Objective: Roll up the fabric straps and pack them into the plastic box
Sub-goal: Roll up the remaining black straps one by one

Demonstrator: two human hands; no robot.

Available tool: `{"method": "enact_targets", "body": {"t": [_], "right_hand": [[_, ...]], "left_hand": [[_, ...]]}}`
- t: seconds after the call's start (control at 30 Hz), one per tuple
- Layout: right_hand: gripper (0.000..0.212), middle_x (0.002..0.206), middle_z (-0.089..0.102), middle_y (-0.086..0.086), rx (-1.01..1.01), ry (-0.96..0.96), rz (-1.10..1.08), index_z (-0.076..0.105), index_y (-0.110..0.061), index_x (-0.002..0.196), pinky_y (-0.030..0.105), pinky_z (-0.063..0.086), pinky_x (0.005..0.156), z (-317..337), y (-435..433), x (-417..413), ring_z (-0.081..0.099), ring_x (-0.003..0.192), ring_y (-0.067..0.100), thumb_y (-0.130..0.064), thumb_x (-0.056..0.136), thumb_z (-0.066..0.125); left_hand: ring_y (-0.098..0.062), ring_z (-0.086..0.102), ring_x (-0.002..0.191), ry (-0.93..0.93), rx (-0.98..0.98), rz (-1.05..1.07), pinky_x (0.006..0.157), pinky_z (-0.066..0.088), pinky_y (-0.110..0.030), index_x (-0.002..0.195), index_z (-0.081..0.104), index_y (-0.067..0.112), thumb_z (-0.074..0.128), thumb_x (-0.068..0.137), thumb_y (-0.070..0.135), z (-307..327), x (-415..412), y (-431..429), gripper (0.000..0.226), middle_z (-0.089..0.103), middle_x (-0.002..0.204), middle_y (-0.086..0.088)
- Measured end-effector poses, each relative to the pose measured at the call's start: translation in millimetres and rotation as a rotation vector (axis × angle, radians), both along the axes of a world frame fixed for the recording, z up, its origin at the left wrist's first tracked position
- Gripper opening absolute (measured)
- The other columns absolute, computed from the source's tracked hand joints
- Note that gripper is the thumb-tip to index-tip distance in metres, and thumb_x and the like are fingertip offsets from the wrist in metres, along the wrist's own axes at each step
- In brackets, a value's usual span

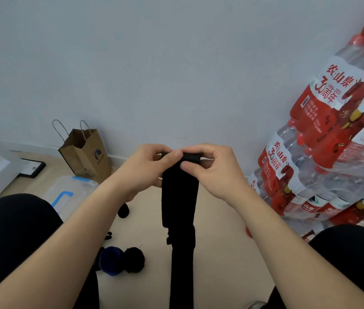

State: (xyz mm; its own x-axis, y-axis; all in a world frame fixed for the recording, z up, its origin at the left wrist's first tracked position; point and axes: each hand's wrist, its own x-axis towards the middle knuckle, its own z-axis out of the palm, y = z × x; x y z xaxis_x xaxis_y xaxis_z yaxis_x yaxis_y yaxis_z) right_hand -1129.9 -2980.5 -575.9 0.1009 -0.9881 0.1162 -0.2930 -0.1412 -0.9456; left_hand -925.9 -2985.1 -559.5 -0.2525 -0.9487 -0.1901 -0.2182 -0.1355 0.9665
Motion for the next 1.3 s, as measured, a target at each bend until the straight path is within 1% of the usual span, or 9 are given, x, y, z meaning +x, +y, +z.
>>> {"method": "enact_targets", "body": {"t": [0.23, 0.37, 0.47, 0.57, 0.63, 0.77, 0.93, 1.17, 1.3], "right_hand": [[0.021, 0.102, 0.084, 0.004, 0.151, -0.072, 0.127, 0.075, -0.020, 0.126, 0.052, 0.065, 0.095, 9, 3, -3, 0.082, 0.098, 0.021, -0.028, 0.108, 0.066], [0.026, 0.101, 0.085, 0.001, 0.036, -0.047, 0.122, 0.077, -0.023, 0.127, 0.046, 0.064, 0.097, 11, 3, -3, 0.082, 0.098, 0.018, -0.013, 0.104, 0.071], [0.029, 0.101, 0.084, 0.000, -0.003, -0.034, 0.114, 0.079, -0.026, 0.123, 0.041, 0.065, 0.095, 11, 6, -4, 0.082, 0.098, 0.017, -0.010, 0.100, 0.075], [0.014, 0.098, 0.082, 0.013, 0.030, -0.064, 0.127, 0.081, -0.023, 0.114, 0.053, 0.066, 0.089, 15, 7, -3, 0.081, 0.096, 0.029, -0.027, 0.103, 0.073], [0.032, 0.099, 0.078, 0.023, 0.107, -0.071, 0.119, 0.080, -0.017, 0.106, 0.057, 0.067, 0.083, 16, 5, -3, 0.081, 0.094, 0.034, -0.045, 0.107, 0.064], [0.022, 0.097, 0.083, 0.008, 0.146, -0.095, 0.106, 0.081, -0.015, 0.110, 0.044, 0.069, 0.080, 15, 3, -4, 0.082, 0.093, 0.022, -0.030, 0.109, 0.066], [0.025, 0.106, 0.084, 0.000, 0.086, -0.097, 0.044, 0.079, -0.022, 0.120, 0.045, 0.063, 0.100, 11, 2, -7, 0.081, 0.101, 0.018, -0.011, 0.097, 0.081], [0.024, 0.104, 0.082, 0.008, 0.132, -0.115, 0.049, 0.082, -0.020, 0.111, 0.056, 0.063, 0.096, 15, 2, -4, 0.080, 0.102, 0.025, -0.037, 0.109, 0.065], [0.018, 0.103, 0.084, 0.003, 0.073, -0.105, 0.048, 0.081, -0.019, 0.117, 0.055, 0.063, 0.098, 17, 2, -5, 0.081, 0.101, 0.022, -0.025, 0.109, 0.066]], "left_hand": [[-0.031, 0.081, 0.092, 0.123, -0.119, 0.075, 0.077, 0.066, -0.036, 0.112, 0.076, 0.012, 0.087, 0.088, 0.005, 1, 9, -4, 0.028, 0.078, 0.117, -0.010], [-0.031, 0.079, 0.104, 0.232, -0.026, -0.033, 0.084, 0.066, -0.043, 0.117, 0.076, 0.016, 0.085, 0.092, 0.025, 5, 14, -6, 0.029, 0.079, 0.118, -0.012], [-0.028, 0.080, 0.099, 0.113, -0.042, -0.080, 0.076, 0.067, -0.038, 0.113, 0.079, 0.017, 0.074, 0.102, 0.036, 8, 17, -8, 0.022, 0.081, 0.109, -0.013], [-0.024, 0.080, 0.095, 0.061, -0.120, -0.072, 0.069, 0.065, -0.033, 0.110, 0.080, 0.020, 0.075, 0.102, 0.022, 8, 18, -7, 0.010, 0.081, 0.106, -0.010], [-0.024, 0.081, 0.097, 0.055, -0.181, -0.064, 0.074, 0.066, -0.035, 0.110, 0.081, 0.021, 0.081, 0.097, 0.015, 6, 17, -7, 0.014, 0.081, 0.108, -0.006], [-0.025, 0.080, 0.100, 0.020, -0.221, -0.027, 0.086, 0.067, -0.037, 0.110, 0.080, 0.026, 0.088, 0.089, 0.016, 2, 16, -8, 0.024, 0.079, 0.116, -0.001], [-0.027, 0.079, 0.109, 0.086, -0.037, -0.153, 0.089, 0.066, -0.040, 0.126, 0.075, 0.018, 0.067, 0.106, 0.036, 3, 16, -5, 0.027, 0.080, 0.119, -0.010], [-0.024, 0.080, 0.101, 0.047, -0.166, -0.098, 0.082, 0.066, -0.037, 0.120, 0.072, 0.016, 0.076, 0.099, 0.006, 5, 14, -4, 0.023, 0.080, 0.114, -0.005], [-0.027, 0.079, 0.101, 0.087, -0.164, -0.047, 0.087, 0.064, -0.034, 0.122, 0.072, 0.023, 0.087, 0.091, 0.019, 6, 14, -4, 0.034, 0.075, 0.124, -0.006]]}}
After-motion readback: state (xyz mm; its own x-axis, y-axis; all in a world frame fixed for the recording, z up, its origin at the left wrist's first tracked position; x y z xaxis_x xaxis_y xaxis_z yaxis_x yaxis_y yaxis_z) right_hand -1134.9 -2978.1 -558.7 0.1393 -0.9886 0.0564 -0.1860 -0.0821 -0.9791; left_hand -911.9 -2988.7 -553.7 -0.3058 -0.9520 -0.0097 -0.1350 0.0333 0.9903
